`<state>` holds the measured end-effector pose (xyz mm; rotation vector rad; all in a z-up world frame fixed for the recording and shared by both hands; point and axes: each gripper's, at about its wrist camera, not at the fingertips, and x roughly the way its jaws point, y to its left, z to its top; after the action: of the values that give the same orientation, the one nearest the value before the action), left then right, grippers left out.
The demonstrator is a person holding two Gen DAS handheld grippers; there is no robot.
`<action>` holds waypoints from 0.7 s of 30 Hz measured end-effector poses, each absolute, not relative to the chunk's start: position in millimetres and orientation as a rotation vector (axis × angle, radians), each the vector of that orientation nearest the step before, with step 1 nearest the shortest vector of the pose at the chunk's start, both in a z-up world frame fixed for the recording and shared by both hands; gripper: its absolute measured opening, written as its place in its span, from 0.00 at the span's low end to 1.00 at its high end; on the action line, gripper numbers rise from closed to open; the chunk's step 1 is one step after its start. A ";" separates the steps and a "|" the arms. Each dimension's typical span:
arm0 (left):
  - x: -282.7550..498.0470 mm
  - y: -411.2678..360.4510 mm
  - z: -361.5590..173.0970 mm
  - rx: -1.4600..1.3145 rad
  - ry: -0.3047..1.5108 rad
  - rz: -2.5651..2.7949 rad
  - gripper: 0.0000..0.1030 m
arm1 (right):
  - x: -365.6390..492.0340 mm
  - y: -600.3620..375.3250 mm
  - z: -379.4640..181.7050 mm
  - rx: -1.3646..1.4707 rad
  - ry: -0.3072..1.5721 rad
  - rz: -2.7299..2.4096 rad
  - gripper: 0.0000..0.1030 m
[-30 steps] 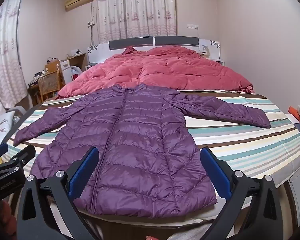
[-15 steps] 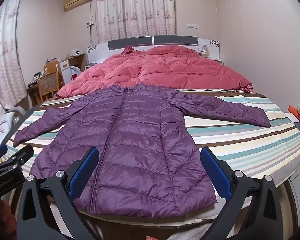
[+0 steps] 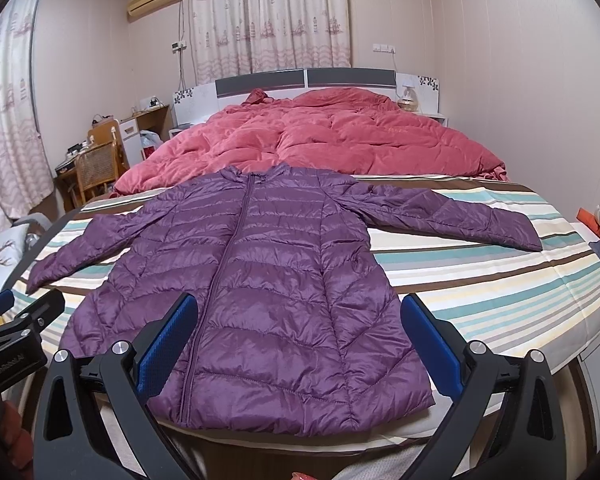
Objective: Fold large clothes
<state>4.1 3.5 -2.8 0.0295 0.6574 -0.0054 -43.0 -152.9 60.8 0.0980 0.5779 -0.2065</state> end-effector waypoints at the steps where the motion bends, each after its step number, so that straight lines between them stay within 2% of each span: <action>1: 4.0 3.6 -2.8 0.029 0.657 -0.007 0.98 | -42.8 -152.5 60.7 0.096 0.579 -0.207 0.97; 21: 4.6 3.0 -7.2 0.024 0.664 -0.011 0.98 | -41.7 -154.3 59.9 0.106 0.589 -0.200 0.97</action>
<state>4.6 3.0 -7.2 0.0243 0.6641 -0.0113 -41.7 -154.3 59.9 0.1062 0.5888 -0.2003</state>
